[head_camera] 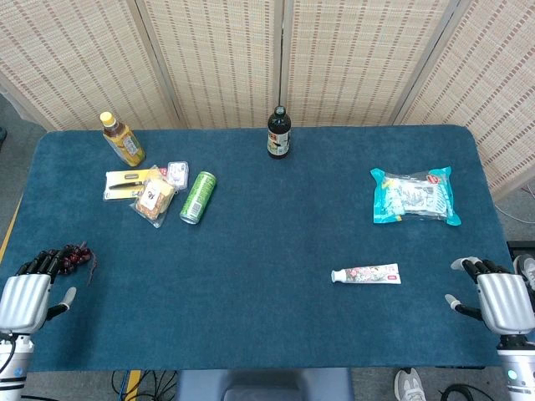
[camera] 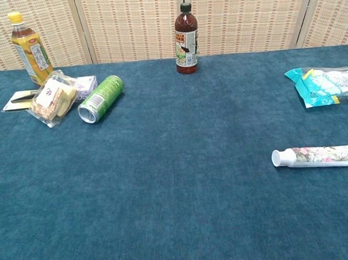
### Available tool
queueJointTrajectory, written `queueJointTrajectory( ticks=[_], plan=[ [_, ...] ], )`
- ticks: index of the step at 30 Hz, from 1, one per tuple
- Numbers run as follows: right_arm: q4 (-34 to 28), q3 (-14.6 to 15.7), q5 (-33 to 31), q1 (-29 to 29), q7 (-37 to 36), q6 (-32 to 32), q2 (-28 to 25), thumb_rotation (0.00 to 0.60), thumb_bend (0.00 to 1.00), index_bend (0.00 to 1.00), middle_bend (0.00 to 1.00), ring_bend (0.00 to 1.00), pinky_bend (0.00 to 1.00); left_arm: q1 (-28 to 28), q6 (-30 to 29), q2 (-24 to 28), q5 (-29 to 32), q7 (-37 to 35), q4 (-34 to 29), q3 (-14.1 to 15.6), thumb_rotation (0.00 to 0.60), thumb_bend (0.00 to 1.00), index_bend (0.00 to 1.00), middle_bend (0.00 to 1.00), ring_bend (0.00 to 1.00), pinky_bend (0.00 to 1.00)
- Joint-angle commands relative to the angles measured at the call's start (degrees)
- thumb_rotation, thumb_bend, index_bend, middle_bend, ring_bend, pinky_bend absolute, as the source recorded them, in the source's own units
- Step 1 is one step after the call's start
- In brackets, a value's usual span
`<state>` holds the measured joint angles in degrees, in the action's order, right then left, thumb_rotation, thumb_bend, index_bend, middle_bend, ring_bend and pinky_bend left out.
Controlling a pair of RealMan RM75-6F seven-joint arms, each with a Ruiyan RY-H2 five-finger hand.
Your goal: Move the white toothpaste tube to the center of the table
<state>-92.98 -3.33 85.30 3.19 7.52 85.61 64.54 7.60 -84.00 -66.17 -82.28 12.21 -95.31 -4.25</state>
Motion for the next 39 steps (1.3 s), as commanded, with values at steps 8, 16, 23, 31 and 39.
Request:
queueJointTrajectory(
  ticks=[8,16,23,31,39],
  plan=[
    [-3.69,-0.76,0.36,2.51,-2.04,-3.61,-3.03,0.600,0.18,0.38,0.42,0.39,0.53,-0.01,0.00,0.31,-0.41,-0.24,-0.15,0.22,0.600,0.28,0.15,0.22,0.19,0.27],
    [-7.13,-1.51,0.18,9.03,-2.76,-13.83,-6.29,0.600,0.18,0.29,0.35,0.21,0.27,-0.12,-0.23,1.22,-0.61,0.17,-1.25,0.29,0.600,0.28,0.15,0.21,0.19,0.27],
    [-5.49,-2.50,0.02,14.65,-0.89,-20.22,-3.36,0.600,0.18,0.32,0.36,0.19,0.24,-0.08,-0.05,2.07,-0.66,0.43,-1.96,0.38,0.600,0.28,0.15,0.21,0.19,0.27],
    [-3.22,-2.56,0.07,19.51,1.01,-25.32,0.94,0.600,0.18,0.36,0.37,0.19,0.22,-0.67,-0.69,2.81,-0.71,0.16,-2.55,0.61,0.600,0.28,0.15,0.21,0.18,0.27],
    [-1.29,-1.47,-2.63,20.48,5.70,-26.51,4.91,0.600,0.18,0.36,0.36,0.18,0.22,-1.09,-0.91,3.09,-0.92,-0.60,-2.51,0.97,0.600,0.28,0.15,0.21,0.18,0.27]
  ],
)
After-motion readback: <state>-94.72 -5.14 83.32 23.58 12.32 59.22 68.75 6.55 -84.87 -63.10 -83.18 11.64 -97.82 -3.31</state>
